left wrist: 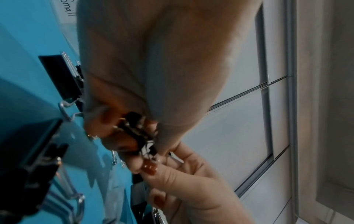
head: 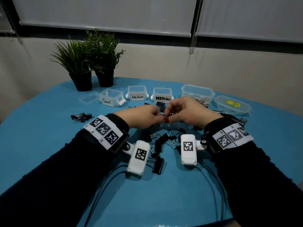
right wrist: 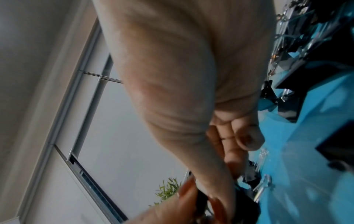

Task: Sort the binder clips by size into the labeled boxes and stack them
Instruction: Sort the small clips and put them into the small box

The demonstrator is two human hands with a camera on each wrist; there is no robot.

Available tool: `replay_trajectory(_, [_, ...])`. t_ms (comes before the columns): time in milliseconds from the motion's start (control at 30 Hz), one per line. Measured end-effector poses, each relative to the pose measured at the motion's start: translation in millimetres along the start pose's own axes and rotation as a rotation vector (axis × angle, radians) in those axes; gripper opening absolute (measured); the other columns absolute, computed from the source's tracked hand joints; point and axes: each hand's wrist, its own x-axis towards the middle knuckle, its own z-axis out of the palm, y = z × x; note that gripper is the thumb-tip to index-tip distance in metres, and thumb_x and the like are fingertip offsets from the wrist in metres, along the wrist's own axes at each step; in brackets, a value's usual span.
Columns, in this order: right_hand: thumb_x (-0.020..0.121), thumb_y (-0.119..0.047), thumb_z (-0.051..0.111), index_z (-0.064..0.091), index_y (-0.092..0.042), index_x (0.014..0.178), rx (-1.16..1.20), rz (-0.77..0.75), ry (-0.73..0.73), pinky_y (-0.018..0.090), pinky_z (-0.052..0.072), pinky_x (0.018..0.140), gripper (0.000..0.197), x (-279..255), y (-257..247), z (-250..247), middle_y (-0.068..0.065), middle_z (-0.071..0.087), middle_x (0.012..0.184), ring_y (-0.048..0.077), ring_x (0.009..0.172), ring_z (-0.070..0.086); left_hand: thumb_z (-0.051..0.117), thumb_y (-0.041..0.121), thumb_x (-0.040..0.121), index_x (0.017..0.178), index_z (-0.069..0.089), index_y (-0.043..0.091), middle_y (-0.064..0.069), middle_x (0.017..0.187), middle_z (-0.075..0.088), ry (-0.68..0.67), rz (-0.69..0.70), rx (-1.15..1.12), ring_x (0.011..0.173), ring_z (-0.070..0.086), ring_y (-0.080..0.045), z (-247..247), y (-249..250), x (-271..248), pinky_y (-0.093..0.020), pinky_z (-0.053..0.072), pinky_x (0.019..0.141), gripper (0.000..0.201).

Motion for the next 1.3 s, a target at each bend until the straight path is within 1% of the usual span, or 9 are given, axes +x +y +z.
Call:
replay_trajectory(67, [0.075, 0.002, 0.083, 0.066, -0.011, 0.092, 0.077, -0.01, 0.054, 0.028, 0.046, 0.064, 0.027, 2, -1, 2, 0.013, 0.065, 0.074, 0.017, 0.068, 0.056, 0.055, 0.037, 0.102, 0.087, 0.059, 0.015, -0.006, 0.089, 0.07, 0.036, -0.053, -0.372, 0.073, 0.054, -0.02, 2, 2, 1, -0.03, 0.044, 0.064, 0.026])
replay_trajectory(200, [0.076, 0.004, 0.082, 0.062, -0.013, 0.089, 0.147, -0.038, 0.157, 0.023, 0.048, 0.058, 0.029, 4, -4, 4, 0.001, 0.067, 0.07, 0.01, 0.06, 0.06, 0.047, 0.01, 0.104, 0.085, 0.06, 0.004, -0.012, 0.078, 0.066, 0.11, -0.188, -0.856, 0.054, 0.049, -0.013, 2, 3, 4, -0.02, 0.036, 0.041, 0.024])
replay_trajectory(400, [0.075, 0.005, 0.082, 0.069, -0.005, 0.085, 0.173, -0.083, 0.177, 0.035, 0.058, 0.076, 0.019, 3, -7, 10, 0.006, 0.071, 0.074, 0.015, 0.067, 0.066, 0.041, 0.012, 0.102, 0.096, 0.062, -0.001, -0.013, 0.066, 0.067, 0.118, -0.303, -0.942, 0.048, 0.048, -0.014, 5, 4, 6, -0.02, 0.032, 0.039, 0.026])
replay_trajectory(633, [0.083, 0.013, 0.071, 0.071, 0.011, 0.094, 0.355, -0.148, 0.084, 0.035, 0.062, 0.077, 0.011, 9, -6, 23, 0.025, 0.072, 0.085, 0.03, 0.073, 0.071, 0.039, 0.053, 0.104, 0.088, 0.062, 0.012, -0.009, 0.068, 0.063, 0.042, -0.244, -0.931, 0.049, 0.046, -0.013, 7, -1, 9, -0.019, 0.033, 0.041, 0.049])
replay_trajectory(833, [0.084, 0.02, 0.061, 0.069, 0.01, 0.109, 0.489, -0.199, 0.038, 0.029, 0.059, 0.089, 0.028, 13, -11, 32, 0.025, 0.071, 0.108, 0.022, 0.093, 0.071, 0.056, 0.031, 0.102, 0.092, 0.06, 0.009, -0.007, 0.072, 0.053, 0.241, -0.27, -1.016, 0.044, 0.043, -0.006, -6, -11, 3, -0.016, 0.029, 0.037, 0.025])
replay_trajectory(967, [0.083, 0.014, 0.07, 0.072, 0.0, 0.114, 0.383, -0.222, -0.061, 0.024, 0.056, 0.085, 0.034, 7, -16, 30, 0.015, 0.074, 0.108, 0.019, 0.096, 0.069, 0.061, 0.026, 0.1, 0.091, 0.062, 0.006, -0.011, 0.074, 0.056, 0.346, -0.256, -0.845, 0.053, 0.043, -0.012, -23, -27, -8, -0.02, 0.036, 0.04, 0.022])
replay_trajectory(1133, [0.073, -0.024, 0.089, 0.077, -0.037, 0.106, -0.068, -0.157, -0.357, 0.038, 0.055, 0.097, 0.037, -4, -21, 25, -0.005, 0.074, 0.109, 0.027, 0.105, 0.066, 0.059, 0.03, 0.101, 0.095, 0.069, 0.006, -0.013, 0.085, 0.066, 0.485, -0.343, -0.057, 0.074, 0.056, -0.027, -60, -62, -32, -0.029, 0.041, 0.063, 0.028])
replay_trajectory(1200, [0.074, -0.028, 0.088, 0.079, -0.037, 0.104, -0.086, -0.16, -0.422, 0.043, 0.051, 0.103, 0.032, -3, -21, 27, 0.002, 0.073, 0.111, 0.029, 0.108, 0.066, 0.058, 0.022, 0.101, 0.108, 0.07, 0.006, -0.015, 0.102, 0.07, 0.421, -0.404, 0.073, 0.09, 0.063, -0.031, -68, -74, -40, -0.031, 0.045, 0.071, 0.022])
replay_trajectory(1300, [0.085, -0.022, 0.08, 0.08, -0.027, 0.107, -0.066, -0.195, -0.468, 0.038, 0.048, 0.107, 0.022, -1, -20, 30, -0.007, 0.073, 0.111, 0.015, 0.108, 0.068, 0.054, 0.012, 0.101, 0.116, 0.072, 0.008, -0.01, 0.111, 0.07, 0.297, -0.458, 0.205, 0.108, 0.066, -0.031, -67, -86, -47, -0.029, 0.046, 0.074, 0.023])
